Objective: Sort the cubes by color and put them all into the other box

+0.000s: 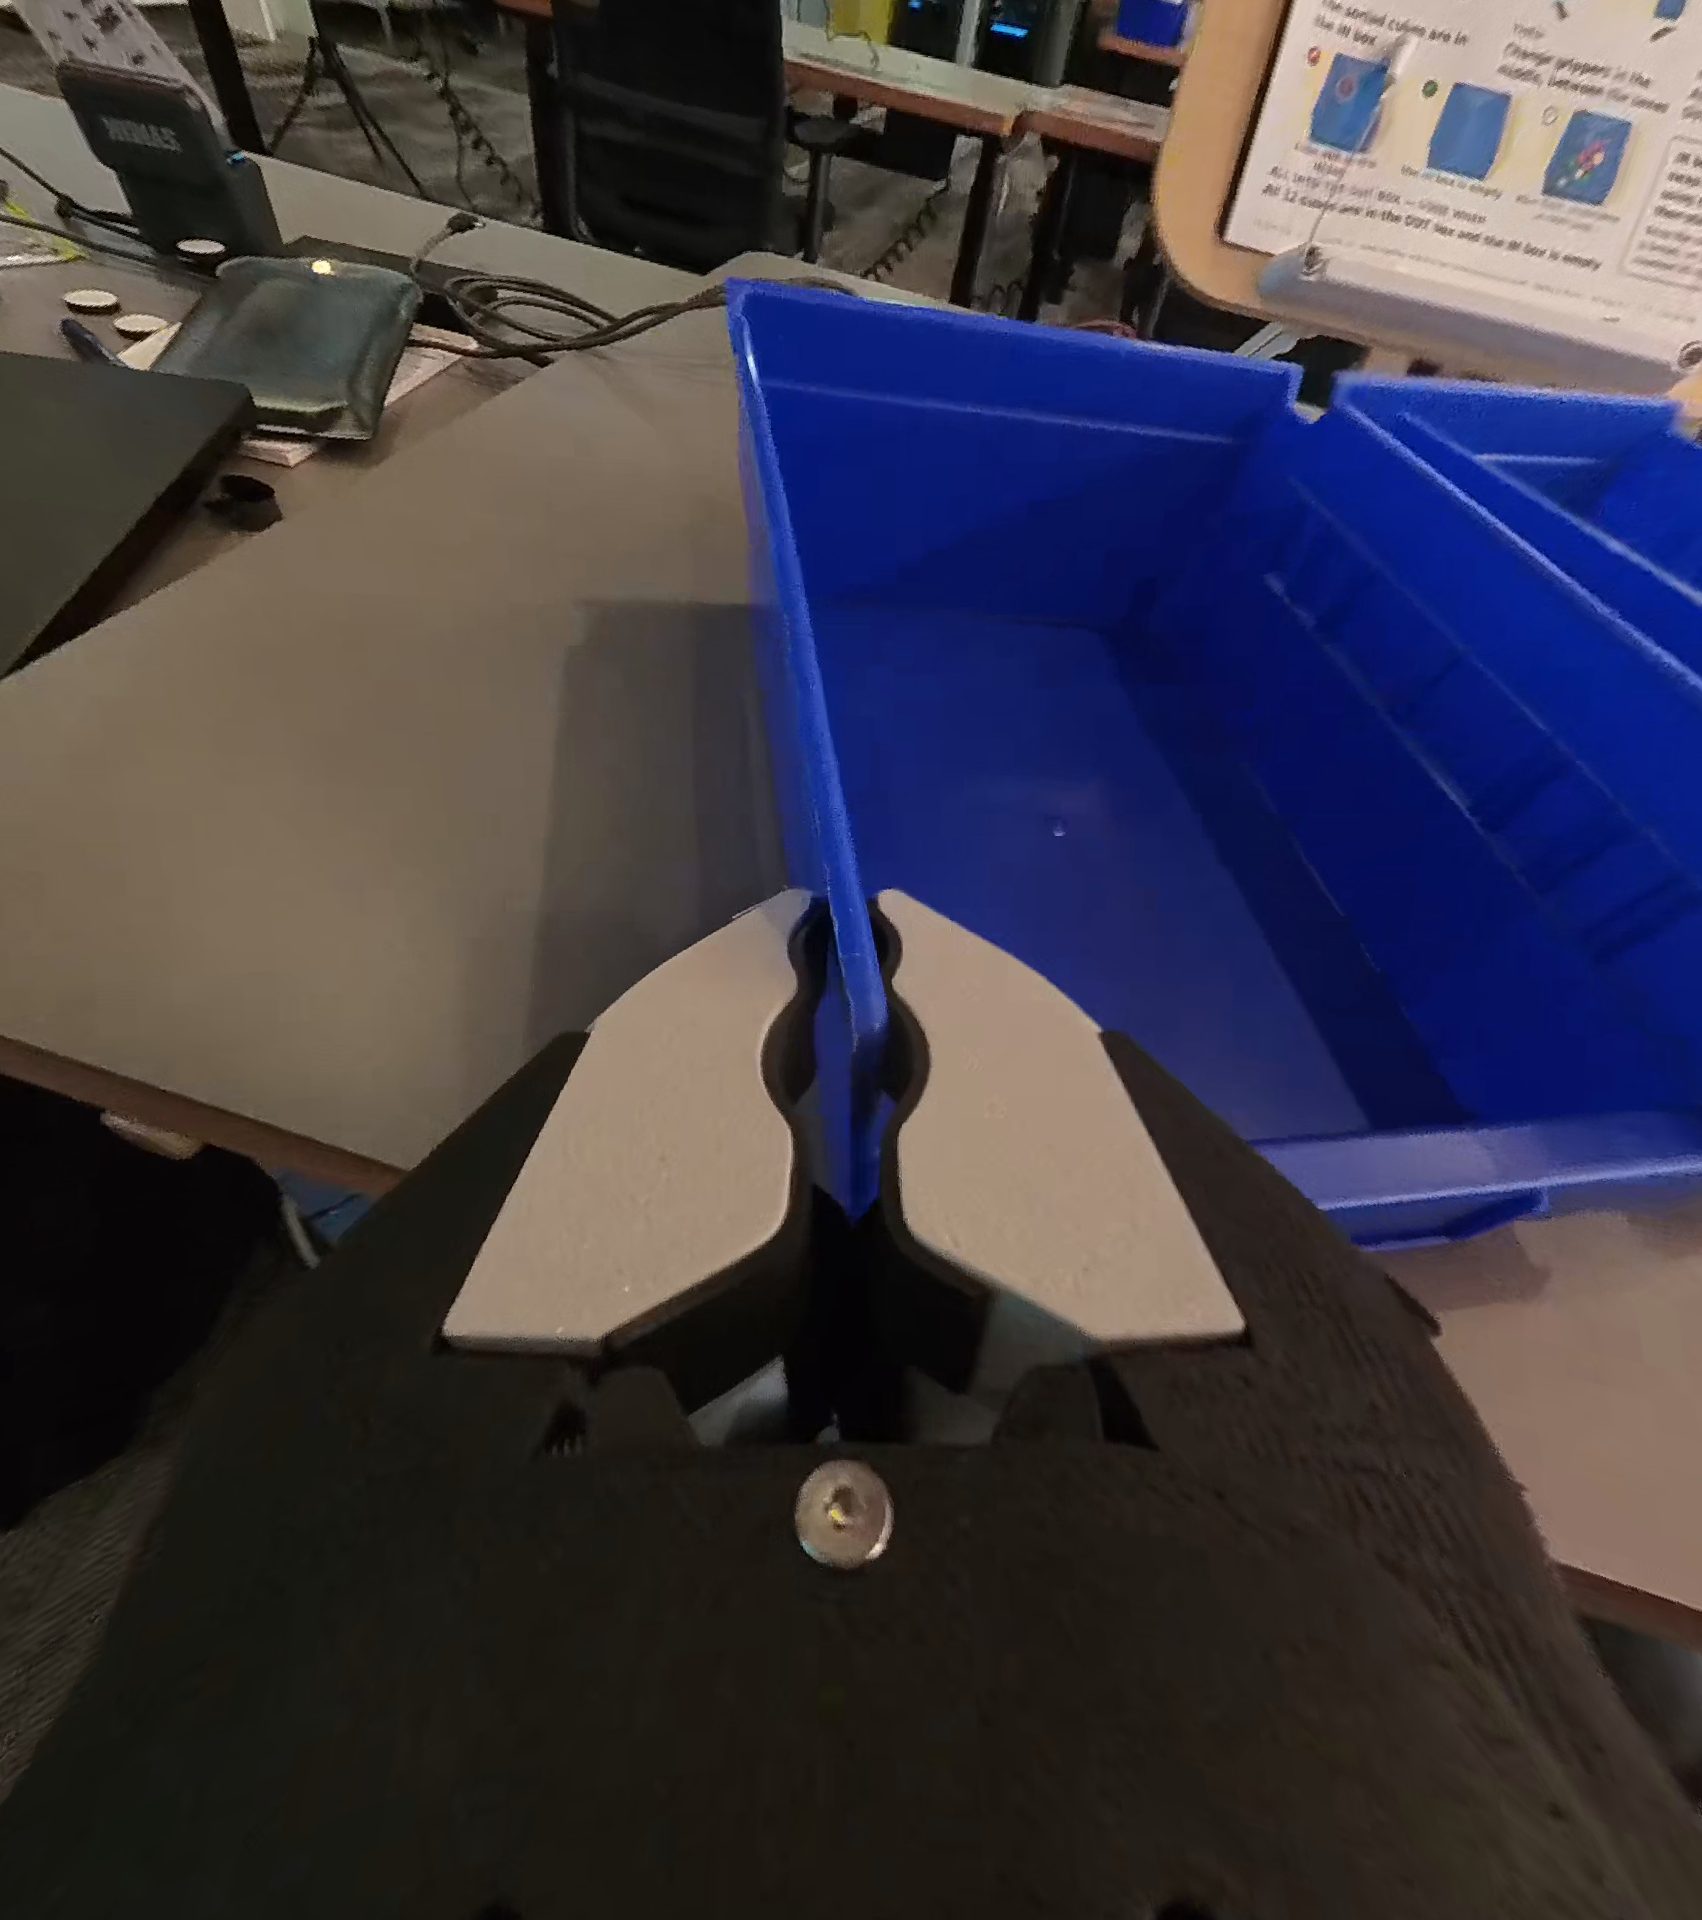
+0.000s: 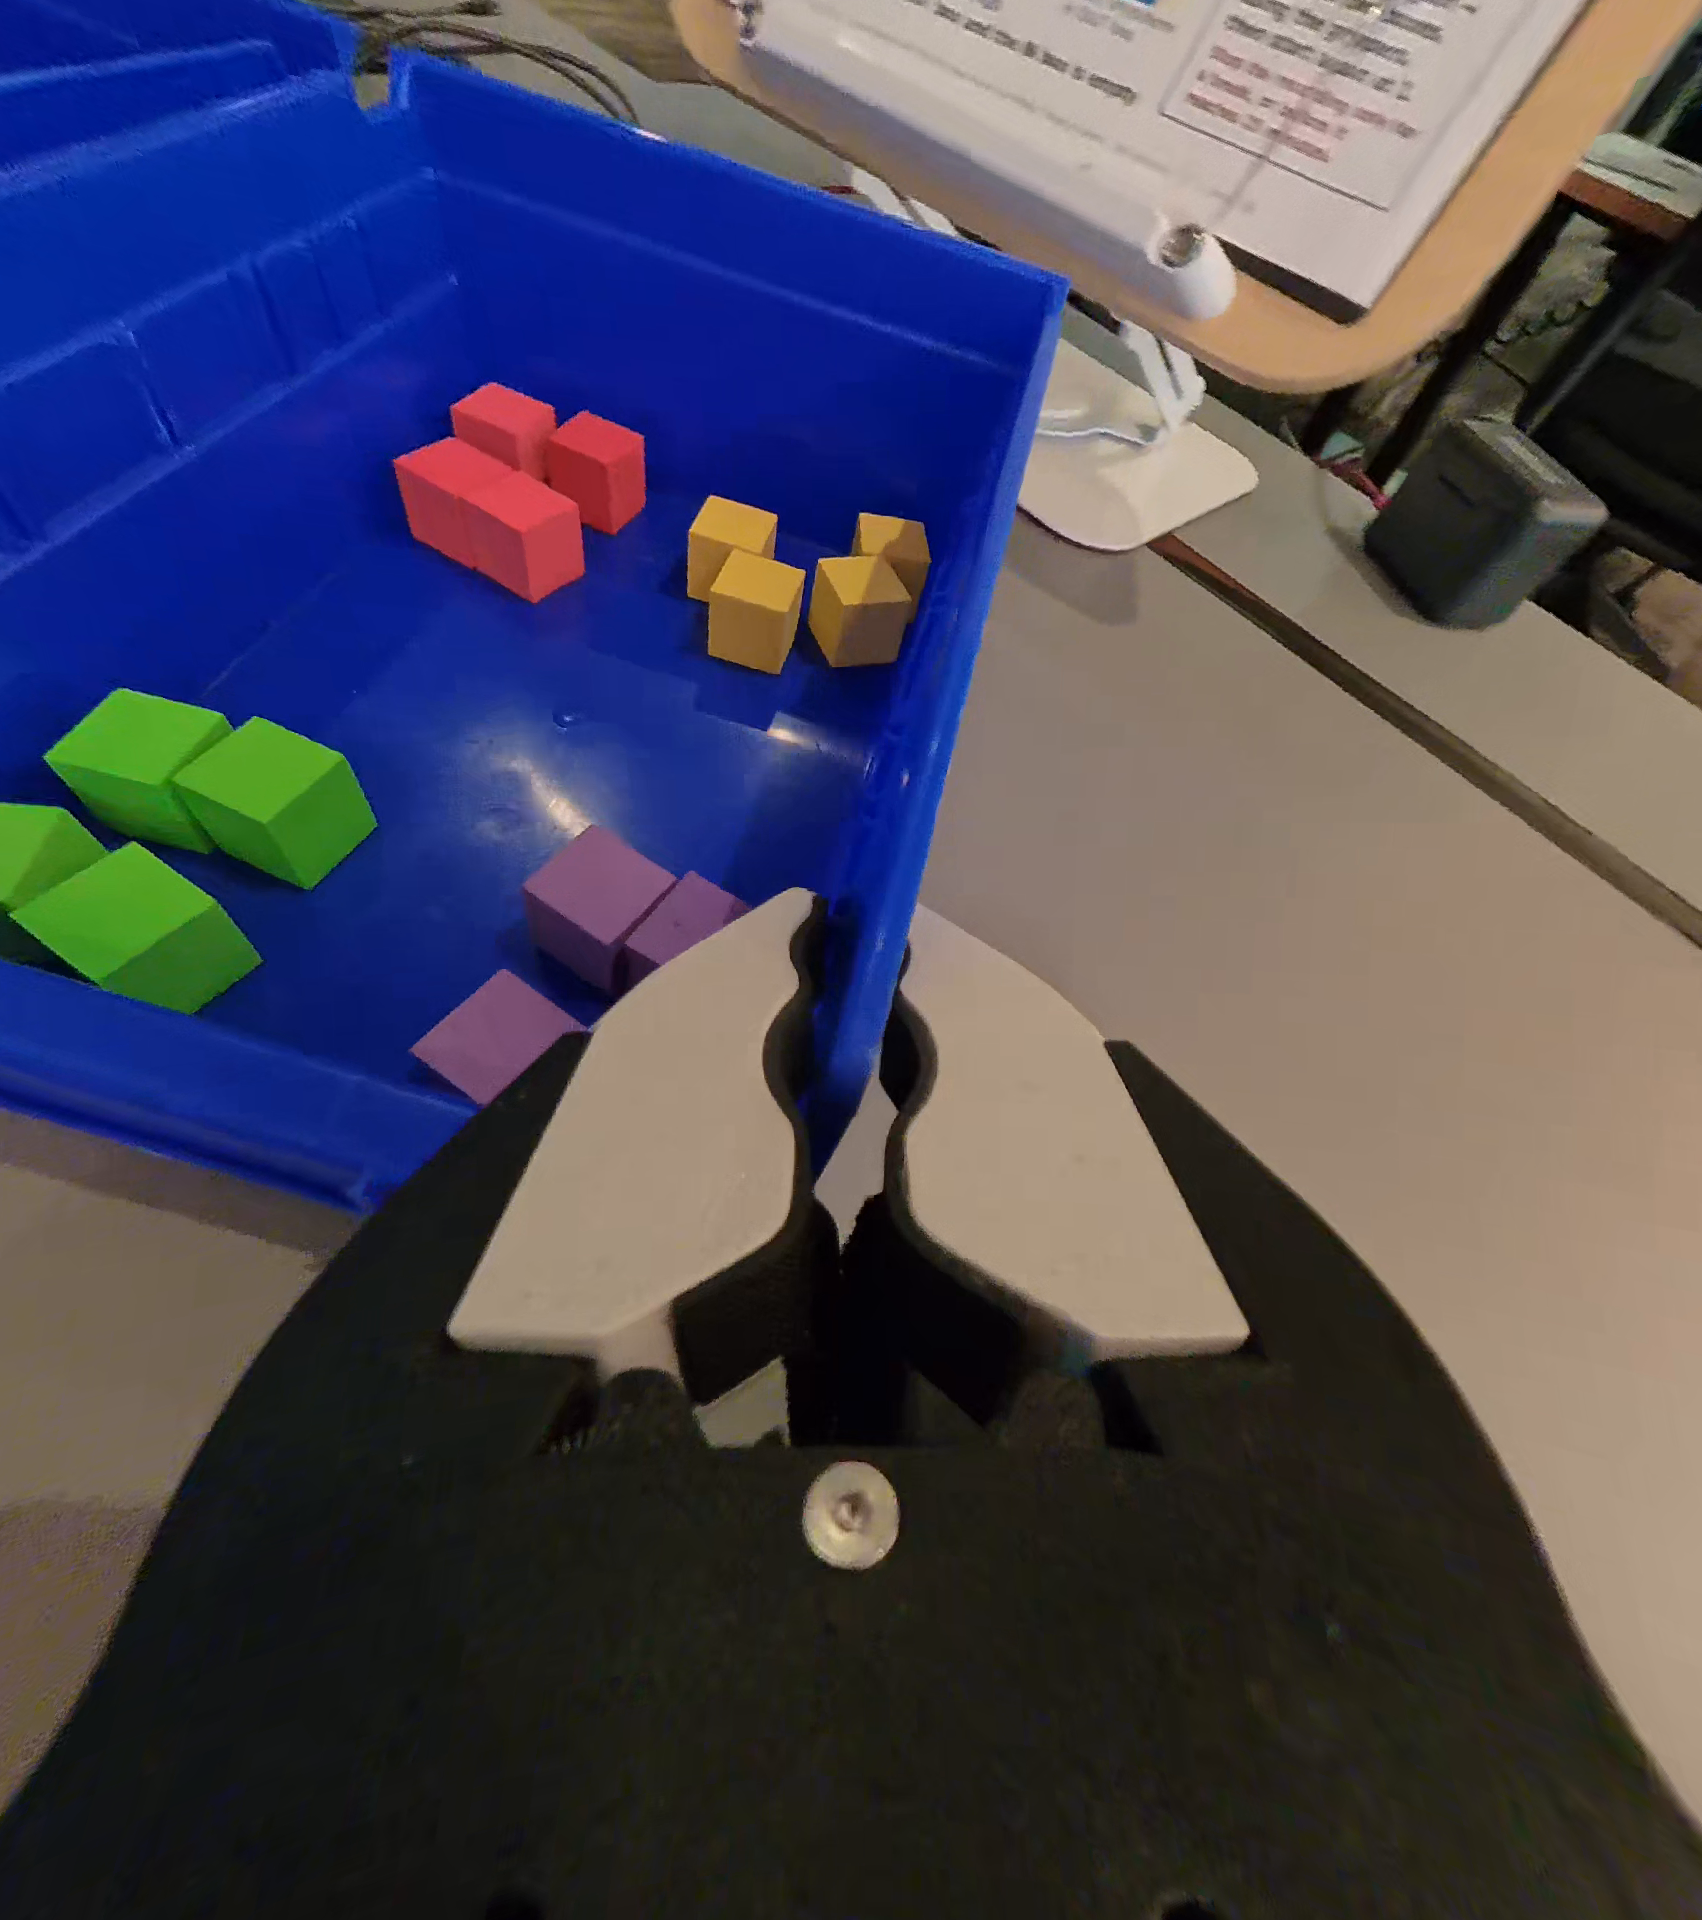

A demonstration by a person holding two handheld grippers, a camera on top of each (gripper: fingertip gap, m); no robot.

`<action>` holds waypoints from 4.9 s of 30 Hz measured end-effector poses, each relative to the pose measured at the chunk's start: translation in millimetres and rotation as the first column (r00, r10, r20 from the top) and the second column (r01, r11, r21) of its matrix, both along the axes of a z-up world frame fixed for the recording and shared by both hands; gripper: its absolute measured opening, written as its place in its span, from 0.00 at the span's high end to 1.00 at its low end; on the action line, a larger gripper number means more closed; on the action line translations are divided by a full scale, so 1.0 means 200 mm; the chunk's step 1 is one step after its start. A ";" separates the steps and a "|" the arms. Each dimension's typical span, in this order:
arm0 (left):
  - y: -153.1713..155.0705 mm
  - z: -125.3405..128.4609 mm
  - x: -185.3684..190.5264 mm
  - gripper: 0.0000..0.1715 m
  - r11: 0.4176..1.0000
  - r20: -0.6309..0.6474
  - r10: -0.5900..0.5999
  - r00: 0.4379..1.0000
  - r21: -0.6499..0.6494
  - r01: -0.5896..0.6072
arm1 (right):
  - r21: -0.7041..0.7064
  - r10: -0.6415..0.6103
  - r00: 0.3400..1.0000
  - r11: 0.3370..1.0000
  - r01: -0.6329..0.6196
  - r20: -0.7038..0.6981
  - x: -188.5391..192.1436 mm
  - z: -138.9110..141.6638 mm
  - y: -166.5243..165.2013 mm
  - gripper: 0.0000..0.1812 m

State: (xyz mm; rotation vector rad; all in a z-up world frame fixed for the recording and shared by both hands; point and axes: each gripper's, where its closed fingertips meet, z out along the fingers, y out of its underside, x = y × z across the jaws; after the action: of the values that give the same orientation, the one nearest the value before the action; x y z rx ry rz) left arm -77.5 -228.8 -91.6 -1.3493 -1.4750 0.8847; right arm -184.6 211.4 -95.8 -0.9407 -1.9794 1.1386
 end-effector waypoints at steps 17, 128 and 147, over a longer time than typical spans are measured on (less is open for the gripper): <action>-0.07 0.25 0.07 0.68 0.985 -0.125 -0.171 0.977 -0.033 0.169 | -0.173 -0.231 0.934 0.967 0.188 -0.271 0.31 0.49 -0.17 0.79; 0.34 0.06 -1.28 0.97 0.699 0.566 -0.587 0.579 -0.008 0.715 | -0.150 0.233 0.925 0.969 -0.195 0.301 1.16 0.03 0.35 0.98; 0.10 0.07 -1.17 0.97 0.534 0.490 -0.751 0.442 0.057 0.844 | -0.169 -0.174 0.964 0.963 0.209 0.199 1.08 0.03 0.65 0.96</action>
State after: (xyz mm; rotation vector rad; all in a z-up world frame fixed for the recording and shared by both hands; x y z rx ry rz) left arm -310.8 -208.5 -78.2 -2.2538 -0.8223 0.0404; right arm 30.5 341.1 -89.0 -1.3496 -1.8941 1.1782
